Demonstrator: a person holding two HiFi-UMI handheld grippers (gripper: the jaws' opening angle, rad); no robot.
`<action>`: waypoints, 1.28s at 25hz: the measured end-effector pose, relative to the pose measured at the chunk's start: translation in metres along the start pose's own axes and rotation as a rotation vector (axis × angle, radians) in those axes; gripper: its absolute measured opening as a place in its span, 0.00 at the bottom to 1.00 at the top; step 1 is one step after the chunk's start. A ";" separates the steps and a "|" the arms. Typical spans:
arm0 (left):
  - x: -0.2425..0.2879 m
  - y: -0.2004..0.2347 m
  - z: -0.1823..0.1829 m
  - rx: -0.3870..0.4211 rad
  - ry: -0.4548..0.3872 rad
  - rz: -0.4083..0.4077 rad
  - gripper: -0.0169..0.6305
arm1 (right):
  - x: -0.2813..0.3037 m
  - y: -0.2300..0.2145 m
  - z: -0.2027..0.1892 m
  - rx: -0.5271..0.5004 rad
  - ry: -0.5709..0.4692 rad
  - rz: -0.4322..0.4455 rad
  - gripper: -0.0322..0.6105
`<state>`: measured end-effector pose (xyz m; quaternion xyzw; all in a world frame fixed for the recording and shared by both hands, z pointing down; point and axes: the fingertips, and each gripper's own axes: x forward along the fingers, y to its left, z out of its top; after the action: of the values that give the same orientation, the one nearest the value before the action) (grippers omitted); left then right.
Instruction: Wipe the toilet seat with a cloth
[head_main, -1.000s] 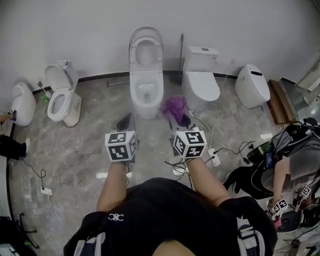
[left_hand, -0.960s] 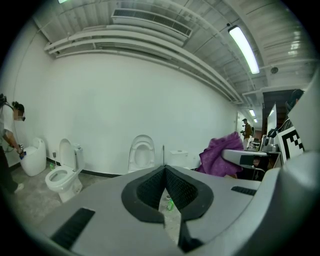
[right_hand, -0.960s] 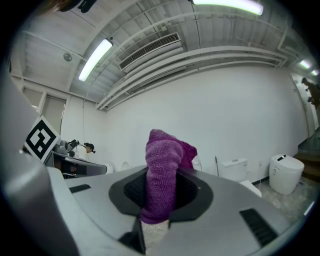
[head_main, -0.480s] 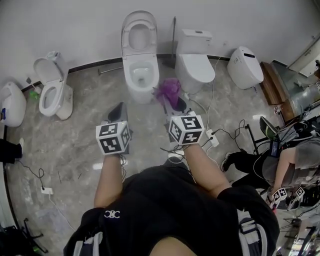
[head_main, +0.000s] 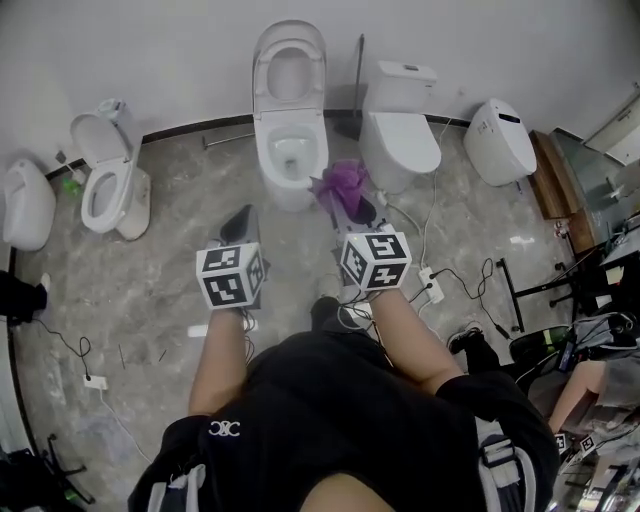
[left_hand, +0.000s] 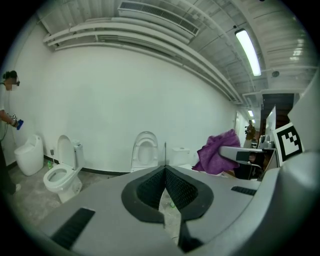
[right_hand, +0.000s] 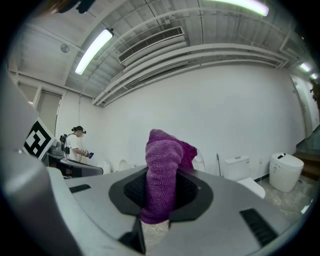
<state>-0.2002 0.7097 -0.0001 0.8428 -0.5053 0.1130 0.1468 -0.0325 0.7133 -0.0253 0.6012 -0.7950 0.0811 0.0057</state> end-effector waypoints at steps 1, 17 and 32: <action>0.008 0.002 0.003 0.002 0.000 0.007 0.03 | 0.008 -0.007 0.002 0.004 -0.004 0.002 0.18; 0.213 -0.042 0.086 0.094 0.050 0.050 0.03 | 0.140 -0.191 0.030 0.084 0.004 0.009 0.18; 0.340 -0.068 0.094 0.077 0.142 0.087 0.03 | 0.219 -0.298 0.010 0.106 0.082 0.064 0.18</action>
<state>0.0219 0.4277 0.0189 0.8148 -0.5252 0.1981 0.1449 0.1930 0.4239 0.0246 0.5712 -0.8074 0.1477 0.0037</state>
